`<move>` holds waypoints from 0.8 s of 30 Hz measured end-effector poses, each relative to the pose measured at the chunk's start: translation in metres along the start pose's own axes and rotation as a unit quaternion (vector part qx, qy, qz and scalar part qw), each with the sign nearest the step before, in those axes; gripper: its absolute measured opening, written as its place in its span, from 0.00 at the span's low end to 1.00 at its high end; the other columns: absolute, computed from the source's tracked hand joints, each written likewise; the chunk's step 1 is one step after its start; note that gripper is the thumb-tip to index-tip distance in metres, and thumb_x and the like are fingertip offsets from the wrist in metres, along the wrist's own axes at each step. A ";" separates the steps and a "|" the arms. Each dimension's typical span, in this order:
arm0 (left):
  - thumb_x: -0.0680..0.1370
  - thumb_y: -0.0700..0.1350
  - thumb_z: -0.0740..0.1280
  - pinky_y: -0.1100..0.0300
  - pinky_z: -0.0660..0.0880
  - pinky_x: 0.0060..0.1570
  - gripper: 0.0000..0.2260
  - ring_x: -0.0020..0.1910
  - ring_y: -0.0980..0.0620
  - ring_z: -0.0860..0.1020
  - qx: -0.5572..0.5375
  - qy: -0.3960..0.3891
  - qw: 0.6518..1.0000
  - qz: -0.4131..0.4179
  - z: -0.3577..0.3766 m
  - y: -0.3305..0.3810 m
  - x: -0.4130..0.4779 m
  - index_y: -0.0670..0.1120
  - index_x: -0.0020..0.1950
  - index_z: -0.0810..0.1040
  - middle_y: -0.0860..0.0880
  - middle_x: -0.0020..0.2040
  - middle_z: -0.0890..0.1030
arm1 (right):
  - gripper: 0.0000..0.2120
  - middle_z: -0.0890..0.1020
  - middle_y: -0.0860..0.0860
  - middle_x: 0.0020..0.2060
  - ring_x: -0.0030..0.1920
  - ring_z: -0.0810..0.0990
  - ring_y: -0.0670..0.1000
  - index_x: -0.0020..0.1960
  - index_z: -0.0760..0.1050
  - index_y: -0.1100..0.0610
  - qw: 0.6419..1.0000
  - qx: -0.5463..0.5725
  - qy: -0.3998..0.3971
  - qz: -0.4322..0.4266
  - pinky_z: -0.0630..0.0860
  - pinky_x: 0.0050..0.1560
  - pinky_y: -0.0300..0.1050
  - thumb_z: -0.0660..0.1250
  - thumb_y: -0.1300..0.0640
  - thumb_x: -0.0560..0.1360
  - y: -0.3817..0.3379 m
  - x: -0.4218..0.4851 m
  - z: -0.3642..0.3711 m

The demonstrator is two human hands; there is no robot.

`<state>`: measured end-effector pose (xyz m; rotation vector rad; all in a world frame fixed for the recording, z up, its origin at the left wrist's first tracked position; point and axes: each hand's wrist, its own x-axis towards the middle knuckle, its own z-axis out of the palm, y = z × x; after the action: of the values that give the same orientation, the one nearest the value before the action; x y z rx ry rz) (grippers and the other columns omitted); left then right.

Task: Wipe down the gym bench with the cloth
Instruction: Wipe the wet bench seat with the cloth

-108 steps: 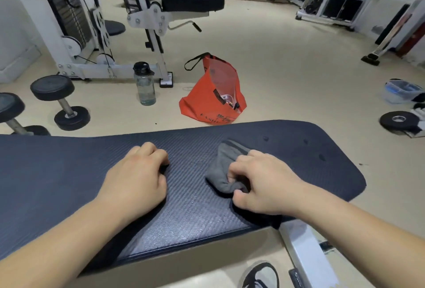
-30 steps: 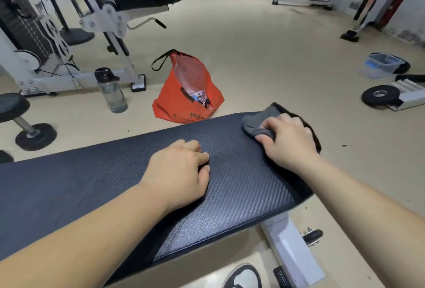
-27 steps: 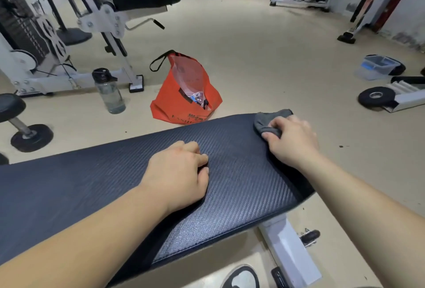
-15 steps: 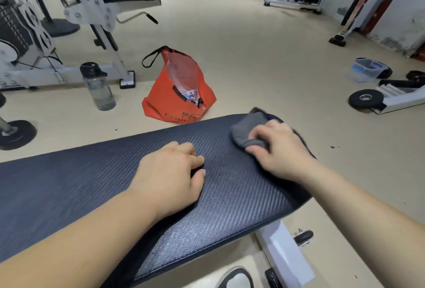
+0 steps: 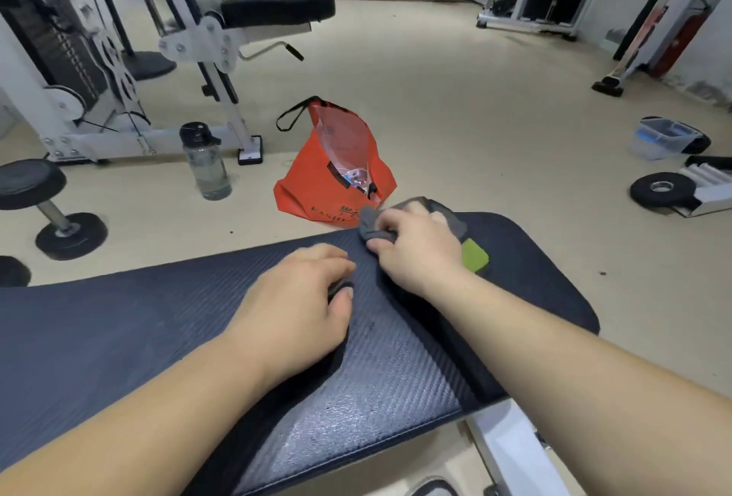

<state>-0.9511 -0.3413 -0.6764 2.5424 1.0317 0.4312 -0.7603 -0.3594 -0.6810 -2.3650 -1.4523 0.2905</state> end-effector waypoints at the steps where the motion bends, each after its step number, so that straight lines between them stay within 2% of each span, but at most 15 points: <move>1: 0.76 0.48 0.68 0.53 0.75 0.66 0.17 0.67 0.51 0.76 0.007 0.028 1.000 -0.005 -0.005 -0.008 -0.007 0.51 0.64 0.81 0.55 0.67 0.79 | 0.10 0.75 0.47 0.58 0.63 0.70 0.56 0.56 0.79 0.43 0.998 -0.004 -0.036 -0.058 0.72 0.56 0.52 0.68 0.42 0.77 -0.015 -0.011 0.002; 3: 0.75 0.46 0.70 0.53 0.72 0.69 0.23 0.70 0.48 0.73 0.031 0.048 0.998 -0.017 -0.015 -0.019 -0.023 0.49 0.70 0.77 0.52 0.70 0.75 | 0.09 0.75 0.45 0.55 0.61 0.71 0.54 0.54 0.79 0.43 0.982 -0.015 -0.106 -0.153 0.72 0.55 0.50 0.71 0.42 0.76 -0.033 -0.034 0.001; 6: 0.72 0.50 0.71 0.52 0.67 0.74 0.33 0.76 0.48 0.65 0.039 0.017 0.999 0.013 -0.023 -0.020 -0.040 0.50 0.77 0.69 0.51 0.78 0.67 | 0.09 0.77 0.42 0.52 0.59 0.72 0.50 0.51 0.81 0.44 0.950 -0.012 -0.196 -0.243 0.74 0.60 0.52 0.75 0.43 0.73 -0.028 -0.062 -0.013; 9: 0.72 0.56 0.68 0.54 0.64 0.76 0.34 0.78 0.53 0.63 0.022 -0.049 0.992 0.116 -0.019 0.000 -0.047 0.55 0.78 0.66 0.56 0.78 0.66 | 0.09 0.80 0.42 0.51 0.57 0.76 0.46 0.48 0.83 0.46 0.935 0.001 -0.260 -0.242 0.73 0.64 0.51 0.78 0.47 0.70 -0.004 -0.073 -0.033; 10: 0.73 0.58 0.67 0.57 0.64 0.75 0.34 0.77 0.57 0.63 0.016 -0.077 0.988 0.136 -0.015 0.007 -0.048 0.58 0.79 0.63 0.59 0.78 0.66 | 0.09 0.82 0.44 0.50 0.56 0.79 0.45 0.47 0.85 0.48 0.935 0.049 -0.270 -0.224 0.75 0.63 0.52 0.78 0.47 0.70 0.007 -0.074 -0.040; 12: 0.75 0.61 0.65 0.59 0.67 0.73 0.34 0.75 0.60 0.65 0.007 -0.114 0.983 0.142 -0.007 0.016 -0.045 0.60 0.80 0.58 0.63 0.78 0.64 | 0.12 0.87 0.51 0.47 0.51 0.84 0.49 0.46 0.87 0.52 0.938 0.215 -0.235 -0.138 0.78 0.61 0.57 0.74 0.45 0.71 0.027 -0.075 -0.054; 14: 0.78 0.64 0.60 0.52 0.75 0.66 0.26 0.70 0.54 0.72 0.088 -0.092 0.978 0.167 0.003 0.021 -0.037 0.58 0.75 0.67 0.59 0.75 0.70 | 0.13 0.88 0.54 0.45 0.45 0.84 0.53 0.46 0.87 0.53 0.939 0.319 -0.120 -0.047 0.81 0.54 0.55 0.70 0.45 0.75 0.050 -0.069 -0.061; 15: 0.79 0.64 0.57 0.50 0.77 0.61 0.23 0.66 0.51 0.74 0.135 -0.088 0.971 0.179 0.007 0.022 -0.029 0.56 0.71 0.71 0.57 0.72 0.73 | 0.12 0.87 0.53 0.42 0.41 0.82 0.50 0.45 0.85 0.53 0.953 0.300 -0.035 -0.027 0.79 0.48 0.49 0.69 0.46 0.77 0.063 -0.064 -0.062; 17: 0.79 0.61 0.53 0.49 0.78 0.57 0.21 0.61 0.49 0.75 0.174 -0.092 0.965 0.173 0.013 0.018 -0.005 0.55 0.66 0.74 0.56 0.67 0.75 | 0.13 0.83 0.48 0.36 0.37 0.78 0.47 0.43 0.81 0.54 0.972 0.214 0.092 0.015 0.76 0.45 0.47 0.65 0.47 0.80 0.092 -0.054 -0.061; 18: 0.78 0.61 0.52 0.48 0.79 0.55 0.22 0.60 0.48 0.75 0.179 -0.084 0.967 0.158 0.016 0.015 0.010 0.55 0.65 0.75 0.55 0.65 0.75 | 0.14 0.83 0.47 0.38 0.40 0.80 0.49 0.44 0.80 0.53 0.975 0.185 0.114 0.049 0.77 0.47 0.49 0.63 0.46 0.80 0.107 -0.049 -0.060; 20: 0.77 0.62 0.51 0.47 0.79 0.53 0.24 0.59 0.45 0.75 0.198 -0.057 0.974 0.093 0.023 0.017 0.038 0.53 0.62 0.78 0.51 0.61 0.76 | 0.14 0.85 0.48 0.46 0.48 0.82 0.53 0.49 0.80 0.49 0.977 0.147 0.109 0.111 0.78 0.54 0.51 0.60 0.42 0.79 0.135 -0.044 -0.057; 22: 0.79 0.60 0.56 0.48 0.76 0.53 0.20 0.59 0.42 0.74 0.238 -0.032 0.971 0.003 0.036 0.038 0.062 0.50 0.60 0.78 0.46 0.59 0.76 | 0.17 0.85 0.52 0.54 0.56 0.82 0.56 0.56 0.81 0.49 0.977 0.129 0.096 0.141 0.78 0.60 0.53 0.59 0.41 0.79 0.153 -0.043 -0.053; 24: 0.79 0.56 0.62 0.48 0.72 0.54 0.16 0.59 0.39 0.74 0.235 -0.020 0.970 -0.051 0.055 0.074 0.075 0.48 0.61 0.76 0.43 0.60 0.75 | 0.18 0.84 0.54 0.59 0.61 0.81 0.57 0.61 0.81 0.51 0.972 0.146 0.099 0.155 0.76 0.65 0.55 0.60 0.43 0.80 0.162 -0.043 -0.052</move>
<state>-0.8326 -0.3487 -0.6818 2.8678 1.3776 0.1125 -0.6287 -0.4740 -0.6980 -2.2931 -0.8804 0.3127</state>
